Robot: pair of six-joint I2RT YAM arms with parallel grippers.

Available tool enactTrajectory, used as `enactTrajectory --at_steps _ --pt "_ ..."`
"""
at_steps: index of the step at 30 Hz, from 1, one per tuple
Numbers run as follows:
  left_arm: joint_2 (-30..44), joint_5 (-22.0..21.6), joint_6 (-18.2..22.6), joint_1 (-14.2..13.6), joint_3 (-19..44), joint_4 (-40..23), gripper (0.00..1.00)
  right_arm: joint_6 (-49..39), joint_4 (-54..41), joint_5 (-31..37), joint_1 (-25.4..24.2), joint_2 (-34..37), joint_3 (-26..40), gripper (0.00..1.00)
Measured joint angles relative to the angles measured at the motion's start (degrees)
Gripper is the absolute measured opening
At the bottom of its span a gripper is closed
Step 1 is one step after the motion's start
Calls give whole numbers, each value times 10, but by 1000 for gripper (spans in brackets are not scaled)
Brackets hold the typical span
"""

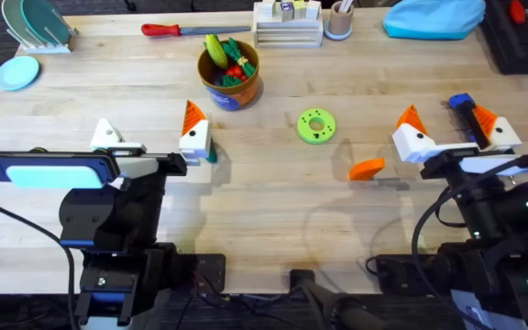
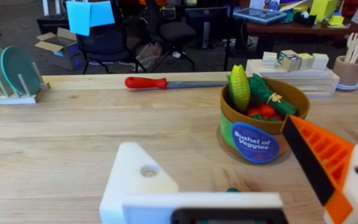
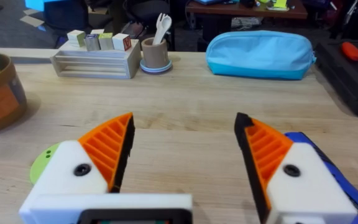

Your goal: Pick up the gripper from the table and insert it into the empty holder that is missing its gripper. Then pick up a screw, insert it into the mounting hole, and use the screwdriver to tighten it. Finally, clean up the table by picking up the vegetable and placing it into the bucket.

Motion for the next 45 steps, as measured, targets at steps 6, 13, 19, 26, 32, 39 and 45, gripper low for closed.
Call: enactTrajectory --at_steps 6,13,19,26,32,39,45 --pt "0 0 0 0 0 0 995 0 -6 0 0 0 0 941" --pt "0 0 0 0 0 0 993 0 -2 0 0 0 0 941" --pt "3 2 0 0 22 -38 993 0 -114 -31 2 16 57 942" --pt "96 4 0 0 210 -190 993 -2 -239 -33 2 131 234 942" --pt "273 7 1 0 413 -389 993 -2 -348 -44 2 276 393 942" --pt "458 19 2 0 606 -526 993 -2 -489 -56 2 418 564 943" --pt "528 20 2 0 635 -560 993 -2 -501 -58 2 451 592 942"
